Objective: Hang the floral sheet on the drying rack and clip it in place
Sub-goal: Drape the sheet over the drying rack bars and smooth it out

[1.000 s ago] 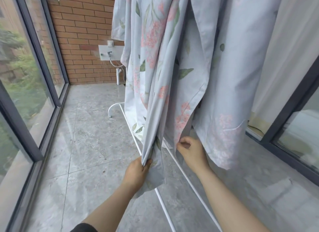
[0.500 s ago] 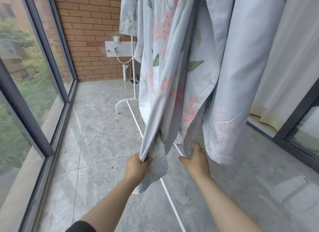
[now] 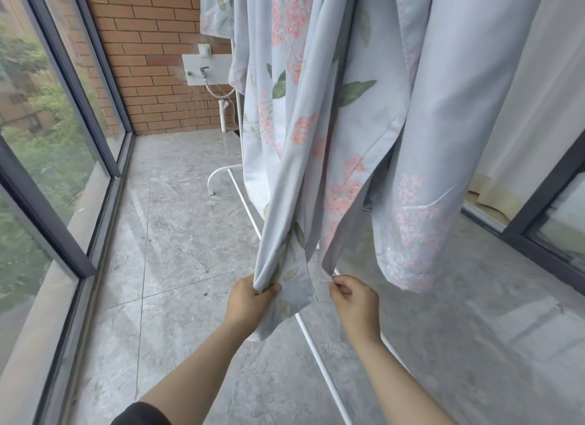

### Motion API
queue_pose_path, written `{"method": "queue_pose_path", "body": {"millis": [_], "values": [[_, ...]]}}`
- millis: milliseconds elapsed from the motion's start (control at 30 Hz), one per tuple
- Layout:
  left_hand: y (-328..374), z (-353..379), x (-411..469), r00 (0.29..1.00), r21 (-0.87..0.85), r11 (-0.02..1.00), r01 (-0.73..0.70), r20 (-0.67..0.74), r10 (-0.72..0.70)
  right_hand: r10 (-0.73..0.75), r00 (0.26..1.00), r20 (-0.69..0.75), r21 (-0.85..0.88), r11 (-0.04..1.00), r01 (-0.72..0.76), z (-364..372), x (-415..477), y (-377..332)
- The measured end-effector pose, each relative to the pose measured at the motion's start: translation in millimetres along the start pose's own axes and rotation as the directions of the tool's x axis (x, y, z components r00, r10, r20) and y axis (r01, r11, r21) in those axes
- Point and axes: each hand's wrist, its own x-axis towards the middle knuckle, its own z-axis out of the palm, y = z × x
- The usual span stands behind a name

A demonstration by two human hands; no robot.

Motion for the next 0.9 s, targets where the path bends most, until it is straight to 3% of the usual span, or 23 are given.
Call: {"method": "queue_pose_path", "body": {"millis": [133, 300, 567, 900], "values": [[-5.1, -3.6, -2.7, 0.997, 0.006, 1.0, -0.024, 0.073, 0.023, 0.032, 0.994, 0.107, 0.043, 0.998, -0.037, 3.2, -15.4, 19.6], [-10.2, -6.1, -8.7, 0.998, -0.016, 0.999, -0.034, 0.058, 0.034, -0.002, 0.978, 0.209, 0.007, 1.0, 0.001, 3.3, -34.0, 20.1], [-11.5, -4.0, -17.6, 0.995, 0.006, 0.998, -0.07, 0.073, 0.069, 0.03, 0.961, 0.276, -0.003, 1.0, -0.031, -1.8, -52.8, 13.4], [-14.6, -7.8, -32.6, 0.993, 0.026, 0.995, -0.099, 0.063, 0.097, 0.056, 0.998, 0.007, 0.276, 0.959, -0.055, -18.0, -77.8, -13.4]]}}
